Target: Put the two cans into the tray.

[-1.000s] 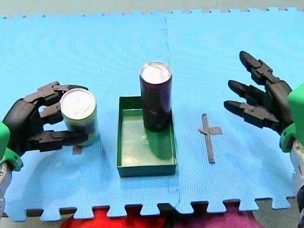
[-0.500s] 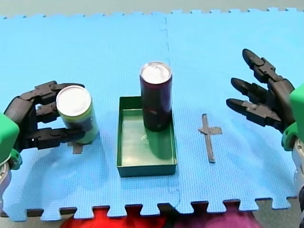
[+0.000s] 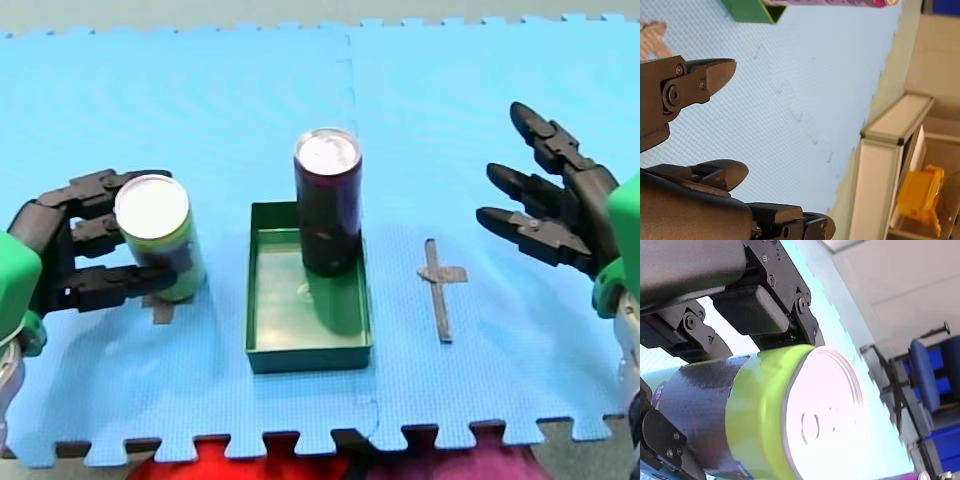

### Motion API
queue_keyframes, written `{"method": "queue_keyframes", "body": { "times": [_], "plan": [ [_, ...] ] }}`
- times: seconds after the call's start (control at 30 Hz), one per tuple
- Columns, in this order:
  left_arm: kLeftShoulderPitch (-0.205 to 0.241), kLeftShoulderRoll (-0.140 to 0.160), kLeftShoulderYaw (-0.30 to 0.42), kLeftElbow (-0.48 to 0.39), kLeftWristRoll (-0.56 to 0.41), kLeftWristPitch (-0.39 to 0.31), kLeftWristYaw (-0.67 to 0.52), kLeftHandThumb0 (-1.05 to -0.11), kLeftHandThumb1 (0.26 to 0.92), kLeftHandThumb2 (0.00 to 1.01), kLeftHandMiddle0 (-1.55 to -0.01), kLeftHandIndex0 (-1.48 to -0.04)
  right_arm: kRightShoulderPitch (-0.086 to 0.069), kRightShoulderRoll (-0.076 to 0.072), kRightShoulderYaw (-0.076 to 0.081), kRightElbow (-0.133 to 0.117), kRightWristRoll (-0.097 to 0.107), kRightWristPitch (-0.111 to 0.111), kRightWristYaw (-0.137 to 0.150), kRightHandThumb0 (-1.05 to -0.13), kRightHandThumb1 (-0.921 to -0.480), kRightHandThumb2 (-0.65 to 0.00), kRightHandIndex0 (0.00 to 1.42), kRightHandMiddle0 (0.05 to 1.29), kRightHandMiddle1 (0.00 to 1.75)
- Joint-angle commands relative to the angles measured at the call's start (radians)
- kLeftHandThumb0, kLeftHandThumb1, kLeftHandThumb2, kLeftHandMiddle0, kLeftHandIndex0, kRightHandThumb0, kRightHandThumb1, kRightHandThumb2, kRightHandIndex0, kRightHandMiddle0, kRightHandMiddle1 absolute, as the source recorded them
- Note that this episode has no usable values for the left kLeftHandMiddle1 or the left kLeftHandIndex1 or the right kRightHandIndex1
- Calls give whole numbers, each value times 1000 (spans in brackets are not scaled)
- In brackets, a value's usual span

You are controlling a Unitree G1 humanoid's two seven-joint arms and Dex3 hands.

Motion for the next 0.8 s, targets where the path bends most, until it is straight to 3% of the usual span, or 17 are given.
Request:
{"method": "queue_keyframes", "body": {
  "times": [0.0, 0.1, 0.2, 0.5, 0.77],
  "plan": [
    [51, -30, 32, -235, -78, 126, 32, -713, 704, 1, -1021, -1119, -2, 0, -1, 7, 1, 1, -4, -1048, -921, -60, 434, 118, 1],
    [89, -46, 35, -399, -107, 220, 38, -707, 704, 1, -1028, -1124, -2, 1, -3, 7, 3, 2, 1, -1048, -921, -60, 435, 118, 1],
    [110, -46, 38, -491, -112, 275, 39, -693, 703, 0, -1041, -1133, -2, 2, -4, 8, 6, 3, 10, -1048, -921, -60, 435, 118, 0],
    [119, -58, 49, -531, -110, 279, 34, -653, 705, 1, -1061, -1149, 3, 4, -2, 7, 3, -1, 11, -1048, -921, -60, 432, 118, 0],
    [147, -69, 45, -617, -98, 348, 56, -619, 710, 2, -1055, -1140, 6, 4, 1, 2, -2, -2, 8, -1048, -921, -63, 431, 118, 0]
  ]
}}
